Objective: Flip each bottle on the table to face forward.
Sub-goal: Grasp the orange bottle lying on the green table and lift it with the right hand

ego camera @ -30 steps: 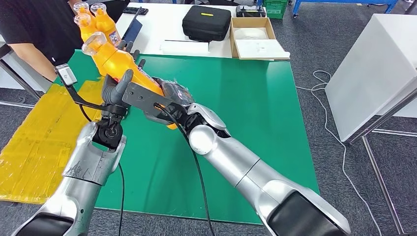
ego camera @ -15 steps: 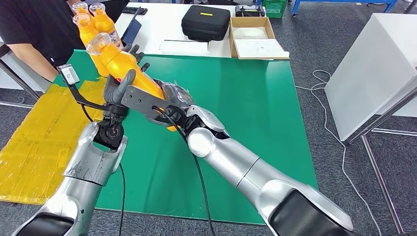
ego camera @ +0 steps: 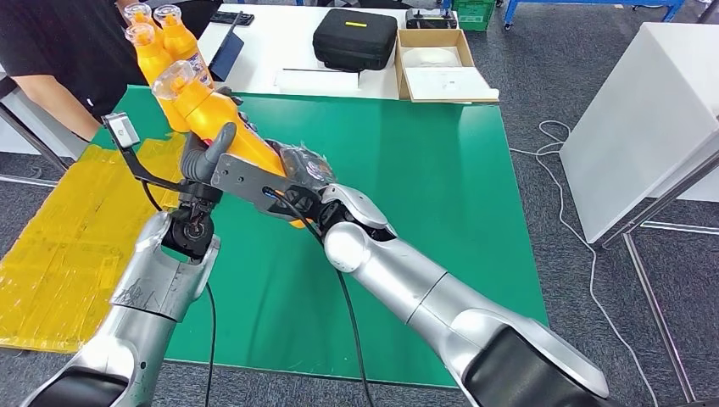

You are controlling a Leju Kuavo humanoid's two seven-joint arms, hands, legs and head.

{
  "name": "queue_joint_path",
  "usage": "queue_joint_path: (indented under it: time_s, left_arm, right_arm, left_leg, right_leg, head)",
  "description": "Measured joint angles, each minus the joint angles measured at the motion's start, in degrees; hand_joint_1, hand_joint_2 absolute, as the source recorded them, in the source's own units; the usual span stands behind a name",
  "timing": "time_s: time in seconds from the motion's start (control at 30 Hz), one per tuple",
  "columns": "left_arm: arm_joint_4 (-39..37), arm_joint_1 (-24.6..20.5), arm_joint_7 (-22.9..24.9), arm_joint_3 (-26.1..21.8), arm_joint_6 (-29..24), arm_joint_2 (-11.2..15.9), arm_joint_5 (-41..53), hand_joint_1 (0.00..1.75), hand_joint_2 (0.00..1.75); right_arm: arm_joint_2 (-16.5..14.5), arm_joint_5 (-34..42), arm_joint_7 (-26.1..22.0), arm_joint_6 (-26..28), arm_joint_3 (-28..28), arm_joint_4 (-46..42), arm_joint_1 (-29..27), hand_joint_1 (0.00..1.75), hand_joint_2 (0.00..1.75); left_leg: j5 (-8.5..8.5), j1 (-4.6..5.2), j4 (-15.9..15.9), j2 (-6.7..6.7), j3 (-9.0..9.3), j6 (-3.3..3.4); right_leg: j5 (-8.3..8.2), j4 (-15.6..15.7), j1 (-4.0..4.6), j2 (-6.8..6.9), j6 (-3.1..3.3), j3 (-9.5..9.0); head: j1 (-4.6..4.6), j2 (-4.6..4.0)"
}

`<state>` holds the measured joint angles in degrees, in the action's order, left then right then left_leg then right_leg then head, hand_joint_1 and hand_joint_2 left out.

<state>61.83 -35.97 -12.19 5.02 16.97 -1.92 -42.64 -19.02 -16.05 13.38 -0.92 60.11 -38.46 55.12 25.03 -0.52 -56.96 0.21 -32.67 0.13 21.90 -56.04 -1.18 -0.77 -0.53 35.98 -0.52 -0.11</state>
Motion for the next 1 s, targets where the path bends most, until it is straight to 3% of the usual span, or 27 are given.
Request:
queue_joint_path:
  time_s: [0.23,0.5,0.53,0.57,0.63,0.67,0.7,1.0]
  left_arm:
    - [-3.49,-1.02,0.83,-0.22,4.35,0.08,-3.15,1.75,1.75]
    - [-7.11,-3.22,1.3,-0.85,6.82,0.25,-3.94,1.75,1.75]
    - [-7.38,-3.45,1.36,-0.85,6.86,0.24,-3.94,1.75,1.75]
    - [-7.6,-3.62,1.4,-0.84,6.9,0.22,-3.94,1.75,1.75]
    - [-7.94,-3.92,1.44,-0.85,6.92,0.18,-3.89,1.75,1.75]
    - [-8.08,-4.05,1.45,-0.87,6.86,0.17,-3.82,1.75,1.75]
    - [-8.18,-4.17,1.45,-0.98,6.71,0.2,-3.75,1.75,1.75]
    - [-8.26,-3.62,2.93,-6.06,8.5,1.75,-6.67,1.75,1.75]
  right_arm:
    - [-0.1,-4.71,-2.52,0.55,-1.99,2.45,-0.53,1.75,1.75]
    - [-0.68,-11.89,-4.33,0.11,-8.59,3.49,-1.86,1.75,1.75]
    - [-0.76,-12.08,-4.35,0.06,-9.13,3.49,-1.95,1.62,1.75]
    - [-0.84,-12.24,-4.36,0.01,-9.55,3.49,-2.03,1.18,1.75]
    - [-0.95,-12.68,-4.36,-0.02,-10.21,3.49,-2.17,0.31,0.87]
    - [-0.98,-13.04,-4.43,0.09,-10.54,3.49,-2.26,0.0,0.44]
    - [-0.98,-13.46,-4.62,0.31,-10.98,3.47,-2.37,0.0,0.0]
    - [1.69,-18.3,-6.79,1.03,-19.91,-3.02,-6.6,0.0,0.0]
  left_leg:
    - [0.0,0.0,0.0,0.0,0.0,0.0]
    - [0.0,-0.01,0.0,-0.01,-0.03,0.0]
    - [0.0,-0.01,0.0,-0.01,-0.03,0.0]
    - [0.0,-0.01,0.0,-0.01,-0.03,0.0]
    - [0.0,-0.01,0.0,-0.02,-0.03,0.0]
    - [0.0,-0.01,0.01,-0.02,-0.04,0.0]
    - [0.0,-0.01,0.01,-0.02,-0.04,0.0]
    - [0.0,-0.01,0.01,-0.05,-0.05,0.0]
  right_leg:
    - [0.0,0.0,0.0,0.0,0.0,0.0]
    - [0.0,-0.02,0.0,0.0,0.0,0.0]
    - [0.0,-0.02,0.0,0.0,0.0,0.0]
    - [0.0,-0.02,0.0,0.0,0.0,0.0]
    - [0.0,-0.01,0.0,0.01,0.0,0.0]
    - [0.0,-0.02,0.0,0.01,0.0,0.0]
    - [0.0,-0.02,0.0,0.01,0.0,-0.01]
    - [0.0,-0.02,-0.01,0.02,0.0,-0.02]
  head:
    - [0.02,0.0]
    - [0.01,0.0]
    - [0.01,0.0]
    - [0.0,0.0]
    - [0.01,0.0]
    - [0.01,0.0]
    - [0.01,0.0]
    - [0.01,0.0]
